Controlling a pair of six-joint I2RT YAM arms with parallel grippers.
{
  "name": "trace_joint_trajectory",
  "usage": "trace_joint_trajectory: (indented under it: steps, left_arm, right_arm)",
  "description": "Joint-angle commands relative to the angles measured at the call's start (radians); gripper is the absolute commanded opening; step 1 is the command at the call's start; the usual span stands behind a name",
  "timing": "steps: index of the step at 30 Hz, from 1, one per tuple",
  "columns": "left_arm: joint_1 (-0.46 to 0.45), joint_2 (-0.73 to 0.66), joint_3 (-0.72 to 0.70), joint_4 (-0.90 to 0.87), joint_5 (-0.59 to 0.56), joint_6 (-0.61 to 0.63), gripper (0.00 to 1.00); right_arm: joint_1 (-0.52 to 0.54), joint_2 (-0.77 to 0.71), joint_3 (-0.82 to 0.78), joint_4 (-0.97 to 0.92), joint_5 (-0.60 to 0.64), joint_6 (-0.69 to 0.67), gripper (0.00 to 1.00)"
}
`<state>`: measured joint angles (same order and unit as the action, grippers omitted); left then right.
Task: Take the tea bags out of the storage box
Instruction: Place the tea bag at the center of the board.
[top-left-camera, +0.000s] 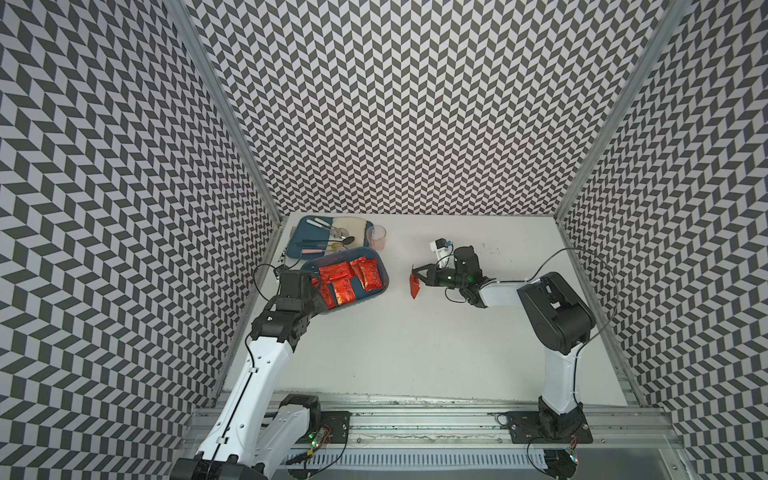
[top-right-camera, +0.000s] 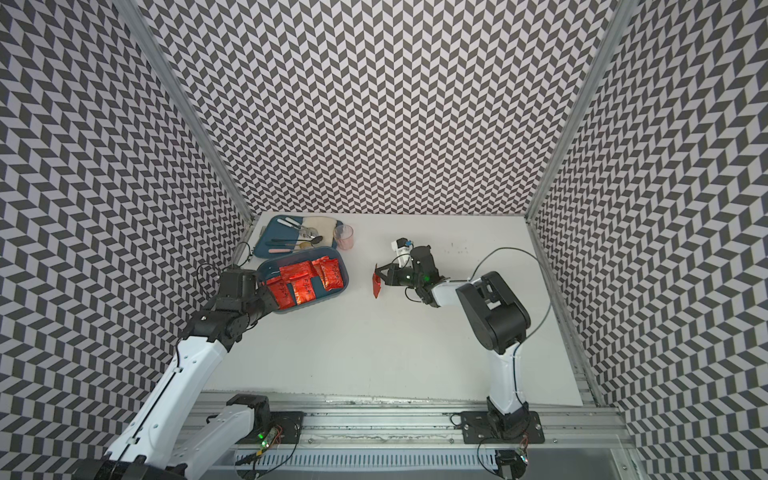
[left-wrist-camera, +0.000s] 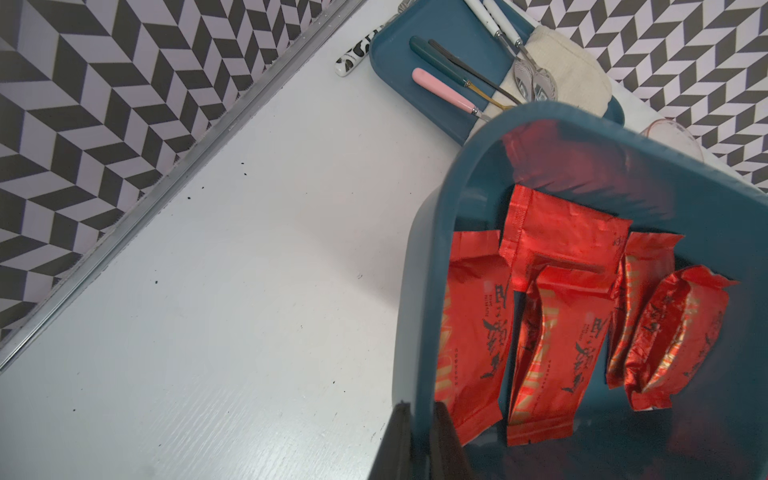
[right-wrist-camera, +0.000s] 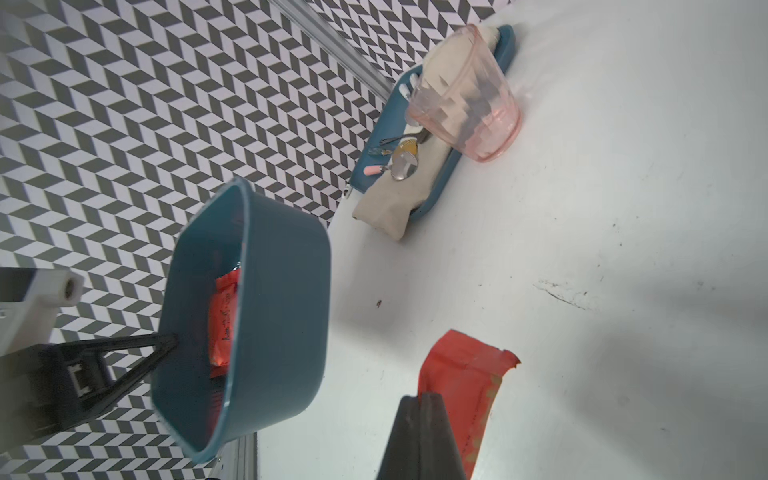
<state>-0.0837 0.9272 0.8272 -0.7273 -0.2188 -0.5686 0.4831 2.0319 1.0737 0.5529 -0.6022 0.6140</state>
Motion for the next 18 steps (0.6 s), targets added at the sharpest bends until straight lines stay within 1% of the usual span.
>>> trace_joint_trajectory:
  steps: [1,4,7,11,15,18]
  left_arm:
    - [0.012,-0.022,-0.003,0.06,0.032,0.013,0.0]
    - [0.014,-0.025,-0.005,0.061,0.033,0.013,0.0]
    - [0.016,-0.026,-0.005,0.065,0.038,0.015,0.0]
    - [0.022,-0.025,-0.006,0.068,0.046,0.018,0.0]
    - [0.027,-0.024,-0.008,0.071,0.056,0.022,0.0]
    - [0.029,-0.025,-0.008,0.074,0.061,0.025,0.0]
  right_arm:
    - [0.001,0.036,0.023,0.018,0.009,-0.015,0.07]
    - [-0.001,0.039,0.005,0.012,0.023,-0.025,0.14]
    - [-0.013,0.031,-0.024,0.002,0.044,-0.03,0.28]
    - [-0.036,-0.006,-0.084,0.006,0.085,-0.024,0.4]
    - [-0.041,-0.047,-0.104,-0.026,0.109,-0.025,0.54]
    - [-0.035,-0.059,-0.109,-0.059,0.111,-0.018,0.6]
